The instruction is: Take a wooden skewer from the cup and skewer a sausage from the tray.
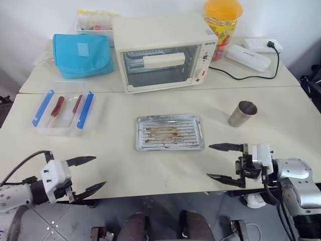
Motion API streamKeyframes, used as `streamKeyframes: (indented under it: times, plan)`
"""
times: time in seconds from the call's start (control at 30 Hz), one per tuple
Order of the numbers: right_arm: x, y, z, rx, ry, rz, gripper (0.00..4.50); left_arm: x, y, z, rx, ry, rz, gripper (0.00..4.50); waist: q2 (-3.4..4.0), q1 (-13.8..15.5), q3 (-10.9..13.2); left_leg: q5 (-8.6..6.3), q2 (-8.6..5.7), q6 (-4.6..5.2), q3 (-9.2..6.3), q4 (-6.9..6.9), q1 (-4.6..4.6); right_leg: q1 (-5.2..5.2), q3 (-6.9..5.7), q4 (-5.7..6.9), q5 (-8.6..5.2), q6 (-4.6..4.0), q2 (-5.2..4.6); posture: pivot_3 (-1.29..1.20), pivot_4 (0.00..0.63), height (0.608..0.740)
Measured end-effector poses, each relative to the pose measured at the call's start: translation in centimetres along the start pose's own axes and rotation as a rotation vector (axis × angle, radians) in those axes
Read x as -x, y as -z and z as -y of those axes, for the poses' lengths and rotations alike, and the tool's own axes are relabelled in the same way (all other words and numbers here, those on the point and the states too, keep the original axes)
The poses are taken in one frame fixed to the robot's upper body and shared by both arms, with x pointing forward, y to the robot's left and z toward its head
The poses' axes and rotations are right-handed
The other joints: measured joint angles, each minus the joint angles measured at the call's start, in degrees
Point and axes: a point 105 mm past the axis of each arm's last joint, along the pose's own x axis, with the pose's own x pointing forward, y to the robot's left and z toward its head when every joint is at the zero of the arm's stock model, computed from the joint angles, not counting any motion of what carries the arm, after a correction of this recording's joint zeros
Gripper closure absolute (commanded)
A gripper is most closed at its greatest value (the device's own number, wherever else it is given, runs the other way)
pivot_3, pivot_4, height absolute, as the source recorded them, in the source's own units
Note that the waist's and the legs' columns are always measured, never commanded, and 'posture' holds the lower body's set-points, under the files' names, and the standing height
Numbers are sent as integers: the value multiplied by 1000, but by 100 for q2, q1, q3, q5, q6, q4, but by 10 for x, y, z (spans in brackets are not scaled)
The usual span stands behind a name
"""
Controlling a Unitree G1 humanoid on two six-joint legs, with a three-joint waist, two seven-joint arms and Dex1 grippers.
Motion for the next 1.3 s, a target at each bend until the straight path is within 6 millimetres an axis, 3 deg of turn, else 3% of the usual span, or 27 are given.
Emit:
streamKeyframes:
  times: [0.1,0.23,0.4,0.53,0.7,0.93,1.1,1.3]
  plan:
    - [-1,-3,3,22,4,8,0,-3,-1,-6,-19,-57,11,22,1,-4,-1,0,-2,0,0,0,1,1,2,1,0,0,-3,0,150,740]
    - [1,2,15,-10,151,43,0,-10,5,-10,137,-214,72,22,0,-3,-1,-1,-2,1,-11,0,0,-1,-1,15,0,1,-5,0,150,740]
    - [13,9,37,-45,468,110,0,-12,3,-17,281,-457,193,22,-1,1,-3,-1,-4,0,-12,4,2,-1,2,19,0,1,-6,0,150,740]
    - [21,19,53,-105,791,235,0,2,15,-27,421,-826,259,22,-7,-2,-7,-1,-3,0,-11,3,2,-2,3,24,0,1,-5,0,150,740]
    - [18,33,58,-143,1018,243,0,14,14,-34,437,-985,245,22,-2,1,-11,-1,-10,0,-4,5,1,-13,26,38,0,1,-5,0,150,740]
    - [16,45,75,-152,1121,245,0,-11,18,-33,514,-1099,231,22,-2,-23,-13,0,-8,1,-2,2,2,-18,34,41,0,0,1,0,150,740]
    - [21,45,88,-145,1184,250,0,-6,20,-34,502,-1161,211,22,0,-33,-14,0,-5,1,3,3,0,-22,34,42,0,0,2,0,150,740]
    - [10,56,92,-211,1134,186,0,4,14,-45,429,-1215,194,22,0,-20,-14,0,-10,2,1,6,-1,-19,37,42,0,0,-3,0,150,740]
